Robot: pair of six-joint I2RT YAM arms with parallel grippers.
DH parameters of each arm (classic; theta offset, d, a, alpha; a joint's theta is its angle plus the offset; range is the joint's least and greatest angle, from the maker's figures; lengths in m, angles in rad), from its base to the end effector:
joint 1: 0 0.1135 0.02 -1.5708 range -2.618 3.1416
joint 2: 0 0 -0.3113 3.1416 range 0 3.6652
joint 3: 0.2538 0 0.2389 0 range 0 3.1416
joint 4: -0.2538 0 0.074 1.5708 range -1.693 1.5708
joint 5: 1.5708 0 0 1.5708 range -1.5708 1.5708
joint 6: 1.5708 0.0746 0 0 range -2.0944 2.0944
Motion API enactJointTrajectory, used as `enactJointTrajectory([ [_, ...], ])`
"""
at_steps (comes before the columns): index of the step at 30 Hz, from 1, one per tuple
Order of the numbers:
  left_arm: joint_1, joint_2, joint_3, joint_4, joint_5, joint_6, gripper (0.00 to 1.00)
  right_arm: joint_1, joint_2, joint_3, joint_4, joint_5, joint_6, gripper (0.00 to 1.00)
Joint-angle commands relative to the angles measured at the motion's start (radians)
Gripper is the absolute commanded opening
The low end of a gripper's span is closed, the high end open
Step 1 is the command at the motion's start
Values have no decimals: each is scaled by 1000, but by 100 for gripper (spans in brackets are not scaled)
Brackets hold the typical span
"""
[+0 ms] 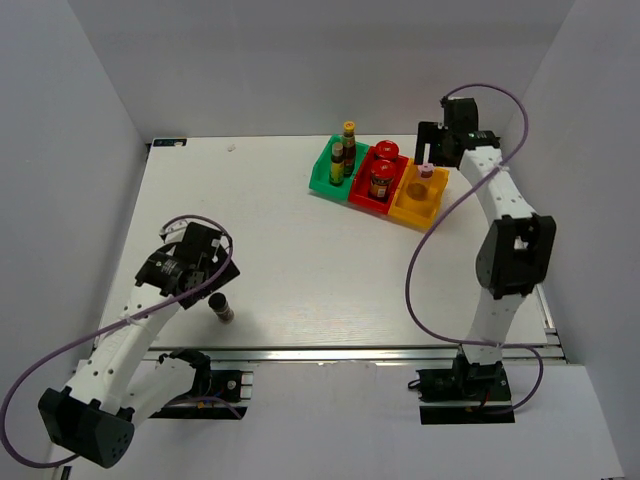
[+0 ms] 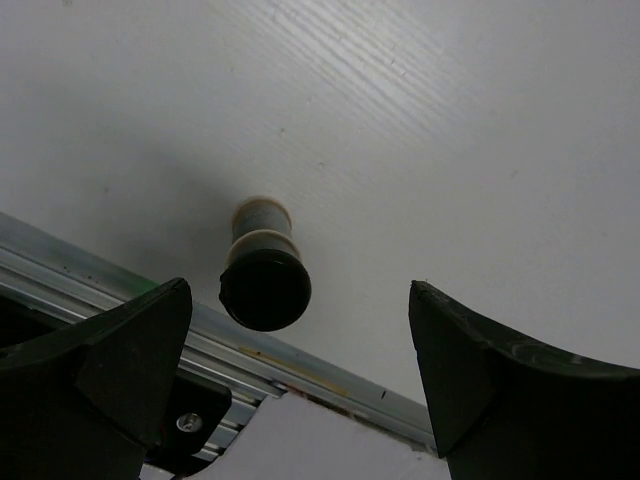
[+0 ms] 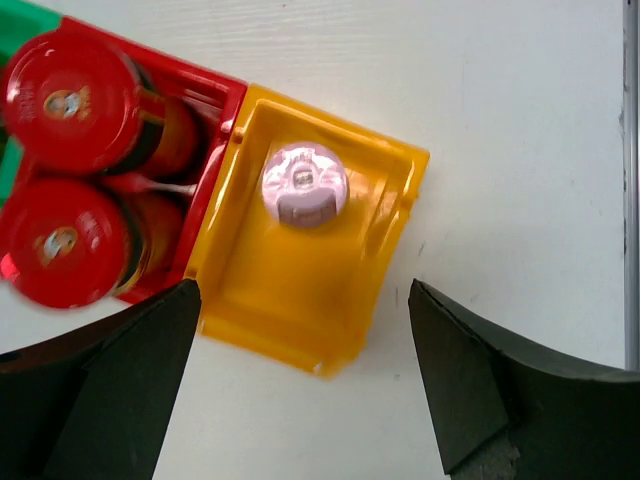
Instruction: Organize the condiment bottles
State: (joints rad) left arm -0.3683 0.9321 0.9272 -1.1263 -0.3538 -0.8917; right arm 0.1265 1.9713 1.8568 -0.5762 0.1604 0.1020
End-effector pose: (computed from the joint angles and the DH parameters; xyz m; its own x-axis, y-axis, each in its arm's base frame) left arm 0.1280 -0.0217 0.2920 -0.6860 -0.5177 -0.5113 -0.5312 0.8365 -0.1342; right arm 0.4893 0.0502 0.3393 -0.6289 0.0213 -0.7772 0.0620 0.9978 -0.0227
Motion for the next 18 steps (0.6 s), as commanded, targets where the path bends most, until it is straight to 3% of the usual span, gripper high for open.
enactJointTrajectory([
  [1, 6, 4, -53, -14, 53, -19, 98, 7, -187, -140, 88, -41, 51, 89],
  [5, 6, 17, -83, 22, 78, -12, 98, 33, -310, -293, 118, -68, 59, 89],
  [9, 6, 40, -106, 26, 62, -12, 97, 33, -359, -346, 113, -58, 65, 89],
  [18, 5, 77, -122, 17, 50, -6, 74, 35, -433, -442, 131, -50, 82, 89],
])
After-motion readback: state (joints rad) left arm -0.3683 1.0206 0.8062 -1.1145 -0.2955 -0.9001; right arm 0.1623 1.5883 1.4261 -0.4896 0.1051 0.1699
